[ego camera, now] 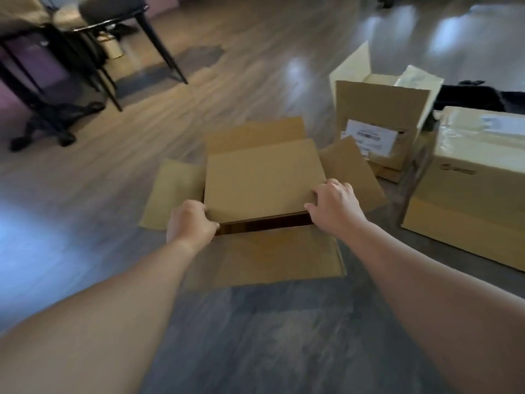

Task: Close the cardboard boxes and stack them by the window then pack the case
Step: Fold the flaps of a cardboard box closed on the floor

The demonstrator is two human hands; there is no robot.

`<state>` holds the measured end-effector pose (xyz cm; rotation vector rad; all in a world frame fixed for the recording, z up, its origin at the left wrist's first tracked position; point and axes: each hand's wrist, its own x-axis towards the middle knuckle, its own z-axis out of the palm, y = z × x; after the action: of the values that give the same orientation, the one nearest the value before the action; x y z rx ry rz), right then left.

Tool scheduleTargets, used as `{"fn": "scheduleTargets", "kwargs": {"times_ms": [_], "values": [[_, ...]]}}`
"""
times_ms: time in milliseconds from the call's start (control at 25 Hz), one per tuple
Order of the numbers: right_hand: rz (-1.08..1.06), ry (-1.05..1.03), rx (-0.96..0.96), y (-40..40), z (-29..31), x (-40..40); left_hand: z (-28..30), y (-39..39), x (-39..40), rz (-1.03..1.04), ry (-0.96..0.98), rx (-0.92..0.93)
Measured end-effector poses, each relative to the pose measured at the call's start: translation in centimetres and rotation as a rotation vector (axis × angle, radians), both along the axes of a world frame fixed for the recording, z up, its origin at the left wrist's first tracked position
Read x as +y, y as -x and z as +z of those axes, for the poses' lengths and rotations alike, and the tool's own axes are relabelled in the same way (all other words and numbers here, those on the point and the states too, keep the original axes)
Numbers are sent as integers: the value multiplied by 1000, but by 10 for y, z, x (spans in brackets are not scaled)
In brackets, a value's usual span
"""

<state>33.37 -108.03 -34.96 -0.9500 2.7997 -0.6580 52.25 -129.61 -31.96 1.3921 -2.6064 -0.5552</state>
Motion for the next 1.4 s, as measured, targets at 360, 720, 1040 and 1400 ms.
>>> {"fn": "scheduleTargets", "kwargs": {"times_ms": [360,720,1040,1400], "values": [[44,-131,-40,-15,-21,-11,-34,-13,-12,22,-95,6],[-24,-179,30,-2,-17,2,-25,-25,-27,-82,114,-32],[-258,-284,15,21,-12,42,-35,-39,-47,150,124,-155],[-345,-98,94,14,13,41,-13,-15,-33,203,125,174]]}}
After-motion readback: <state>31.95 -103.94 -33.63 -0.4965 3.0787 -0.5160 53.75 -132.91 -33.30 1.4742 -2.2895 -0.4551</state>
